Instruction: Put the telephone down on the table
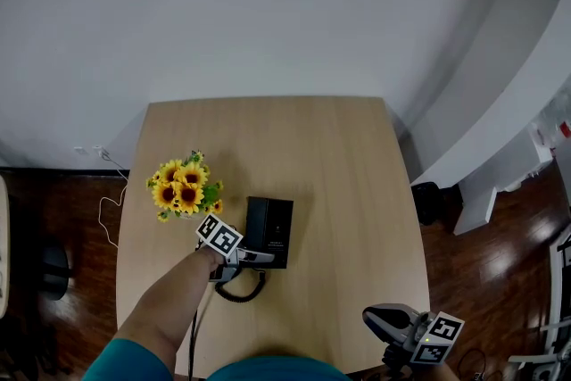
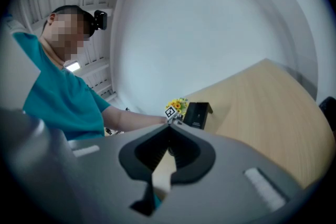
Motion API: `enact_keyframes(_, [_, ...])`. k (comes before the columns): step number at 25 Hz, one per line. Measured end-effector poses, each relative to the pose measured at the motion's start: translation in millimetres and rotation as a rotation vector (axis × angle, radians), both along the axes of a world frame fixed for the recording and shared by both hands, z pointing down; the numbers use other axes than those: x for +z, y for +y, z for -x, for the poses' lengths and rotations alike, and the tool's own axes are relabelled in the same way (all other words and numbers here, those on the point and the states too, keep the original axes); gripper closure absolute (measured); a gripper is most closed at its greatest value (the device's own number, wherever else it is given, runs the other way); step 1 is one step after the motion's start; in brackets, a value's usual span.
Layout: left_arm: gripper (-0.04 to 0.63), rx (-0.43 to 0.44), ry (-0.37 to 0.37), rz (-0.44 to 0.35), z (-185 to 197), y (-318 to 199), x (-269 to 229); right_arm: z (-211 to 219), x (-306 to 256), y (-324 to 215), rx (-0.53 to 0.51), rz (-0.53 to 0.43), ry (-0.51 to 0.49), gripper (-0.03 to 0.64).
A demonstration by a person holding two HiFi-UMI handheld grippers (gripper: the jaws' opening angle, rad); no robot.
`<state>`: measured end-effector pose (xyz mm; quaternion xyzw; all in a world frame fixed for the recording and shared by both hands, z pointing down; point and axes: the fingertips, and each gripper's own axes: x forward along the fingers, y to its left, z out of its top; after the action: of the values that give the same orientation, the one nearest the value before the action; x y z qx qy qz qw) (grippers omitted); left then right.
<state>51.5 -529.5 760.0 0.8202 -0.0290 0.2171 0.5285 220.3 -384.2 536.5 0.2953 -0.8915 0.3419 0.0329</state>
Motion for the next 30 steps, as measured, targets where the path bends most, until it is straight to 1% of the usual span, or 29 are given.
enact_keyframes(2, [0.422, -0.001, -0.017, 0.014, -1, -1, 2, 0, 1, 0, -0.001, 0.002, -0.002, 0.615])
enact_keyframes(5, [0.423, 0.013, -0.088, 0.014, 1, -2, 8, 2, 1, -1, -0.005, -0.001, -0.005, 0.615])
enact_keyframes(7, [0.409, 0.003, -0.119, 0.027, 5, -2, 12, 6, -1, -1, -0.012, -0.005, -0.008, 0.615])
enact_keyframes(9, [0.385, -0.015, -0.140, 0.035, 8, -2, 15, 9, -3, -1, -0.019, -0.012, -0.009, 0.615])
enact_keyframes(15, [0.368, -0.048, -0.176, -0.002, 12, -6, 16, 8, -5, 0, -0.017, -0.021, -0.005, 0.615])
enact_keyframes(17, [0.361, -0.075, -0.173, -0.001, 14, -8, 15, 7, -5, 2, -0.016, -0.023, -0.003, 0.615])
enact_keyframes(20, [0.315, -0.129, -0.179, -0.007, 18, -13, 12, 6, -7, 4, -0.016, -0.027, 0.002, 0.615])
enact_keyframes(26, [0.285, -0.246, -0.255, -0.034, 34, -21, 13, 7, -8, 5, -0.014, -0.029, 0.006, 0.615])
enact_keyframes(30, [0.284, -0.285, -0.315, -0.039, 44, -19, 16, 6, -4, 7, -0.019, -0.028, 0.028, 0.615])
